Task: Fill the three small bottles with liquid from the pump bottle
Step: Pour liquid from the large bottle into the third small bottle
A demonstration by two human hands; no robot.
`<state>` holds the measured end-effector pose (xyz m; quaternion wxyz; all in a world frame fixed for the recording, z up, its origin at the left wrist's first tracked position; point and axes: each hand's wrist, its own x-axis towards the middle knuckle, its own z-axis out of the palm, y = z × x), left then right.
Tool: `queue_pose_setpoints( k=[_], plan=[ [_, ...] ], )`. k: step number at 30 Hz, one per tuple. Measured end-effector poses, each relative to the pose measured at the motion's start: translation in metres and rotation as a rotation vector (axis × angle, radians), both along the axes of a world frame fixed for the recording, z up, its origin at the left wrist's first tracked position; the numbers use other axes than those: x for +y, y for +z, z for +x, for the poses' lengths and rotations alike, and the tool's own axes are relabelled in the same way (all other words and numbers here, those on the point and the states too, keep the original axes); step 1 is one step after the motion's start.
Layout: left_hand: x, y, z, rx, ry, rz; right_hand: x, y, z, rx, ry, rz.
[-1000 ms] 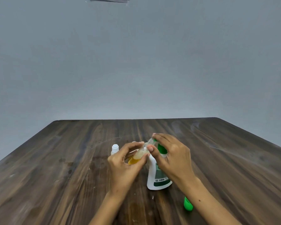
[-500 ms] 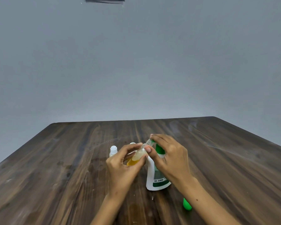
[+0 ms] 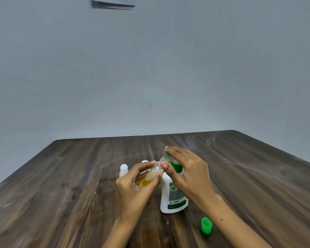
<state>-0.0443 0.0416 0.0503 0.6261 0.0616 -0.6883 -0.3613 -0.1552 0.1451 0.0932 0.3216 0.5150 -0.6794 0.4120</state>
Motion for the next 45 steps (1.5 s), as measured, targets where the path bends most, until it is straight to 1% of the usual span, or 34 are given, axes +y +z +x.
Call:
queue_pose_setpoints(
  k=[6, 11, 18, 23, 29, 34, 39, 45],
  plan=[
    [-0.002, -0.001, -0.002, -0.018, 0.032, -0.022, -0.007, -0.01, 0.003, -0.032, -0.021, -0.027],
    [0.001, 0.002, 0.001, -0.006, -0.001, -0.009, -0.002, -0.001, -0.002, 0.015, -0.013, -0.041],
    [0.0, 0.002, 0.001, -0.028, 0.026, 0.0, -0.005, -0.007, 0.002, 0.003, -0.029, -0.032],
    [0.001, 0.002, 0.002, -0.038, 0.019, -0.009, -0.002, 0.003, -0.001, 0.047, -0.031, -0.021],
    [-0.001, 0.001, 0.0, -0.04, 0.042, -0.008, -0.006, -0.006, 0.002, -0.002, -0.024, -0.033],
    [0.001, 0.001, 0.001, -0.046, 0.016, -0.012, -0.002, 0.004, -0.002, 0.056, -0.026, -0.013],
    [0.0, 0.002, 0.001, -0.05, 0.03, -0.019, -0.004, -0.009, 0.001, 0.015, -0.034, -0.006],
    [0.001, 0.001, 0.0, -0.047, 0.041, -0.022, -0.002, 0.009, -0.002, 0.09, -0.045, 0.042]
  ],
)
